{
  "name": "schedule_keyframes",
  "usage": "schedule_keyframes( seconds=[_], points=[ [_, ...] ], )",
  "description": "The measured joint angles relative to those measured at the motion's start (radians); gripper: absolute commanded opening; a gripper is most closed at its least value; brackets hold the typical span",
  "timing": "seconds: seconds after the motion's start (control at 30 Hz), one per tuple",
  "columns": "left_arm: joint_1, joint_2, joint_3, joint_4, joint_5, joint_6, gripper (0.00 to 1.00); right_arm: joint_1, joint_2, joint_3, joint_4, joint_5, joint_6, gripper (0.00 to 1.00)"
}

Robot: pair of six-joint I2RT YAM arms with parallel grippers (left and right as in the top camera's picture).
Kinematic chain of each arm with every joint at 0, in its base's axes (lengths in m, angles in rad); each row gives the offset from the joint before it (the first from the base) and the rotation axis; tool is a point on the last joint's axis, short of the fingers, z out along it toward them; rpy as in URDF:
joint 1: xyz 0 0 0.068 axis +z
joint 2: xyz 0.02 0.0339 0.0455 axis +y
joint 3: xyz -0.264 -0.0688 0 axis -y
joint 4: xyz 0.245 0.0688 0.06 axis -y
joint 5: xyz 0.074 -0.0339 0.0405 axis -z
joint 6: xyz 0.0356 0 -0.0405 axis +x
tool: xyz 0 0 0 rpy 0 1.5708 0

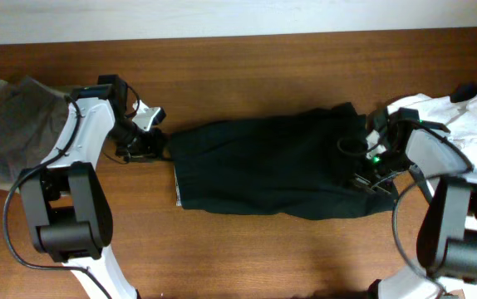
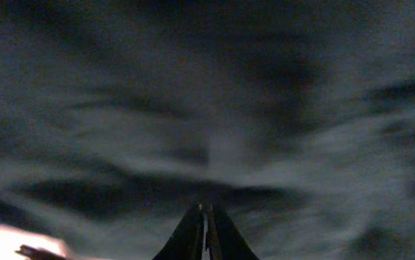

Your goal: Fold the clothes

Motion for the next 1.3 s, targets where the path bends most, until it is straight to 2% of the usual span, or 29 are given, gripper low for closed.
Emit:
schedule_keyframes(
  seconds=[0.07, 0.17, 0.3, 0.37, 0.4, 0.5, 0.57, 0.73, 0.77, 0.8, 0.83, 0.87, 0.9, 0.97, 1.1, 1.13, 1.2, 1.23, 1.27, 1.3],
  points=[
    [-0.010, -0.002, -0.018, 0.025, 0.069, -0.012, 0.79, 0.071, -0.072, 0.000, 0.023, -0.020, -0.016, 0.08],
    [-0.045, 0.000, -0.106, 0.088, 0.132, -0.027, 0.82, 0.163, -0.048, 0.000, 0.065, 0.040, 0.049, 0.05],
    [-0.058, 0.028, -0.215, 0.203, 0.230, -0.085, 0.81, 0.199, 0.022, 0.000, 0.109, 0.106, 0.137, 0.04],
    [-0.063, 0.042, -0.215, 0.211, 0.275, -0.095, 0.75, 0.199, 0.029, 0.000, 0.119, 0.114, 0.158, 0.04],
    [-0.071, 0.048, -0.215, 0.218, 0.291, -0.098, 0.67, 0.199, 0.029, 0.000, 0.119, 0.117, 0.164, 0.04],
    [-0.131, 0.075, -0.214, 0.260, 0.328, -0.116, 0.08, 0.200, 0.029, 0.000, 0.120, 0.121, 0.173, 0.04],
    [-0.162, 0.102, -0.215, 0.280, 0.332, -0.123, 0.02, 0.200, 0.029, 0.000, 0.119, 0.124, 0.175, 0.04],
    [-0.172, 0.114, -0.224, 0.303, 0.341, -0.160, 0.00, 0.200, 0.029, 0.000, 0.118, 0.124, 0.193, 0.04],
    [-0.163, 0.114, -0.227, 0.319, 0.348, -0.182, 0.05, 0.200, 0.029, -0.001, 0.117, 0.124, 0.199, 0.04],
    [-0.144, 0.114, -0.229, 0.348, 0.357, -0.214, 0.22, 0.200, 0.029, -0.008, 0.119, 0.124, 0.204, 0.04],
    [-0.133, 0.114, -0.229, 0.360, 0.362, -0.224, 0.35, 0.200, 0.029, -0.019, 0.130, 0.125, 0.215, 0.04],
    [-0.100, 0.117, -0.229, 0.387, 0.383, -0.246, 0.56, 0.200, 0.029, -0.047, 0.160, 0.124, 0.228, 0.04],
    [-0.073, 0.116, -0.228, 0.382, 0.416, -0.263, 0.69, 0.199, 0.031, -0.080, 0.195, 0.121, 0.241, 0.04],
    [-0.052, 0.113, -0.220, 0.355, 0.480, -0.278, 0.78, 0.198, 0.002, -0.122, 0.245, 0.116, 0.263, 0.04],
    [-0.083, 0.107, -0.213, 0.357, 0.496, -0.286, 0.76, 0.197, -0.019, -0.150, 0.272, 0.115, 0.278, 0.04],
    [-0.116, 0.106, -0.213, 0.377, 0.495, -0.288, 0.66, 0.196, -0.019, -0.150, 0.272, 0.113, 0.278, 0.04],
    [-0.183, 0.105, -0.213, 0.430, 0.468, -0.334, 0.20, 0.196, -0.020, -0.152, 0.275, 0.112, 0.278, 0.04],
    [-0.199, 0.105, -0.213, 0.438, 0.447, -0.351, 0.06, 0.196, -0.021, -0.153, 0.275, 0.112, 0.278, 0.04],
    [-0.210, 0.111, -0.215, 0.443, 0.419, -0.364, 0.00, 0.195, -0.021, -0.153, 0.275, 0.112, 0.278, 0.04],
    [-0.215, 0.124, -0.219, 0.446, 0.401, -0.374, 0.01, 0.195, -0.021, -0.153, 0.275, 0.111, 0.278, 0.04]
  ],
)
